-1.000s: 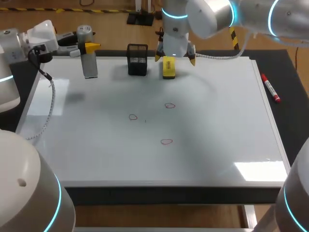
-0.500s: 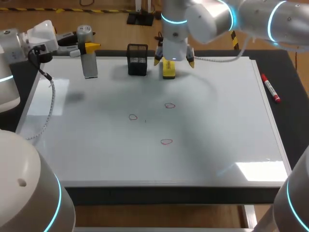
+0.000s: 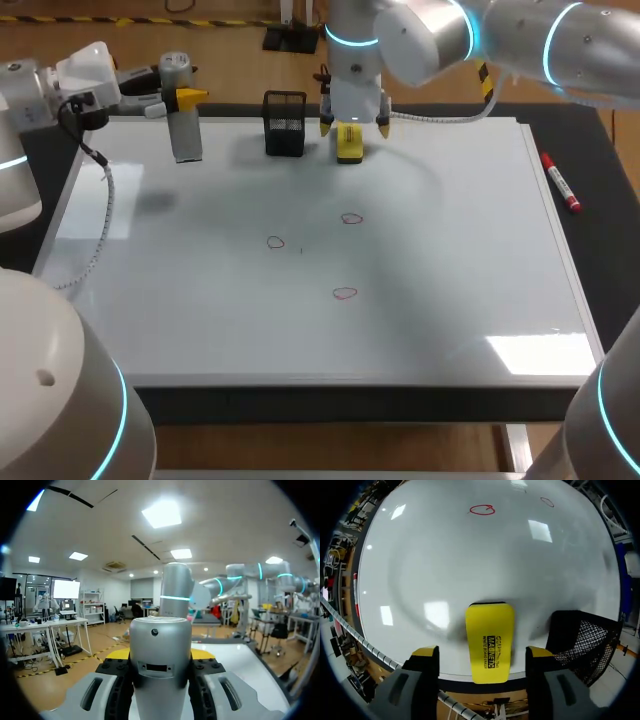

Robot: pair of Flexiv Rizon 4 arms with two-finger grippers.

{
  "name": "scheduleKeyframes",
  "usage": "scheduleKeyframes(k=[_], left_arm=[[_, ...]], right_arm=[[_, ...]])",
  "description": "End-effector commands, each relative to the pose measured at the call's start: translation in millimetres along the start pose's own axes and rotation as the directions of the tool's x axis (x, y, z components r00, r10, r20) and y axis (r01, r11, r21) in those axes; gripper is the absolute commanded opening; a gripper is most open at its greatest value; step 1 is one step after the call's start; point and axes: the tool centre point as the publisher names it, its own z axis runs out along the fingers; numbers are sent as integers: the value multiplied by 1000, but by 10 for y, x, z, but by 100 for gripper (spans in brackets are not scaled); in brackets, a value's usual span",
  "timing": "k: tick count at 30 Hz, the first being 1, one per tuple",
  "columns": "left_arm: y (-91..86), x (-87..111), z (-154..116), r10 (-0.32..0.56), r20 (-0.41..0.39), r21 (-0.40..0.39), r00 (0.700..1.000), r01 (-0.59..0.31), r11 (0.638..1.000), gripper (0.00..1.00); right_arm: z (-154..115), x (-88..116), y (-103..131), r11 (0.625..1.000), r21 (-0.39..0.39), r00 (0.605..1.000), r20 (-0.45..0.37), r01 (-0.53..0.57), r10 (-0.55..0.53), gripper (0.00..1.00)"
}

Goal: Pick up the inspection probe, press it on each red-marked spot on the whiteboard one by one, put down the probe, pick up the eraser, and wipe off all the red marks.

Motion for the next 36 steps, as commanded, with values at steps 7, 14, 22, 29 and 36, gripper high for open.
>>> scheduleKeyframes(k=[7, 14, 22, 29, 36], left_arm=[[-9, 5, 2, 1, 3, 0, 1000, -1, 1000, 0], [-9, 5, 2, 1, 3, 0, 1000, -1, 1000, 0], [-9, 5, 2, 1, 3, 0, 1000, -1, 1000, 0], [-9, 5, 2, 1, 3, 0, 1000, -1, 1000, 0], [-9, 5, 2, 1, 3, 0, 1000, -1, 1000, 0]], right_arm=[[-91, 41, 25, 1000, -10, 1000, 3, 9, -9, 0], [-288, 180, 78, 997, 2, 997, 6, -76, 76, 0], [-452, 547, 248, 984, 29, 984, -6, -178, 178, 0], [-505, 973, 423, 959, 38, 959, 0, -282, 282, 0], [-528, 1462, 595, 921, 37, 922, -1, -388, 388, 0]])
